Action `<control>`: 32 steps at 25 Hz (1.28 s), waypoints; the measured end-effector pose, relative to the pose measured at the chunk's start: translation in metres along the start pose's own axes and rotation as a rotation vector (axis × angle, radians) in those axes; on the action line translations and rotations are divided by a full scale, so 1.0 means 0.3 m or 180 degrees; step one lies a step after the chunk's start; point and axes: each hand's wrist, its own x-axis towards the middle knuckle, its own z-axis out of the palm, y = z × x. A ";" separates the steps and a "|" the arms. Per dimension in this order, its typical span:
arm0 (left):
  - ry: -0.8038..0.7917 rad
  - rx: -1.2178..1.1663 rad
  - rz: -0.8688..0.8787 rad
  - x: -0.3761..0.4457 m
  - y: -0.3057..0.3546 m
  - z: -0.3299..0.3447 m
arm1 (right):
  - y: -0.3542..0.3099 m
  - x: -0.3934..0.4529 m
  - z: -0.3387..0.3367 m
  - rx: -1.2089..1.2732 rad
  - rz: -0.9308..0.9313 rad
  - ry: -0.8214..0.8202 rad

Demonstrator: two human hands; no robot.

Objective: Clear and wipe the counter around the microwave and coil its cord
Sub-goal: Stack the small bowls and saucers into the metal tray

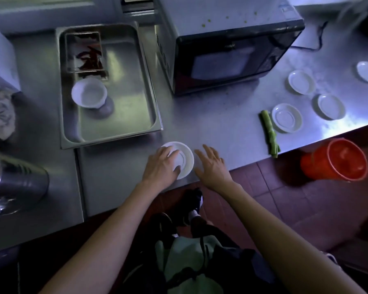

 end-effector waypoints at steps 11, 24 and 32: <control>-0.0996 0.0608 -0.0128 0.109 -0.018 0.124 | 0.093 -0.132 0.068 0.0156 0.0468 0.0035; -0.0796 0.0896 -0.0318 0.163 0.103 0.136 | 0.232 -0.240 0.123 0.0532 0.0568 0.0015; -0.0739 0.1071 -0.0045 0.244 0.493 0.132 | 0.533 -0.216 -0.049 0.0790 0.0475 0.0353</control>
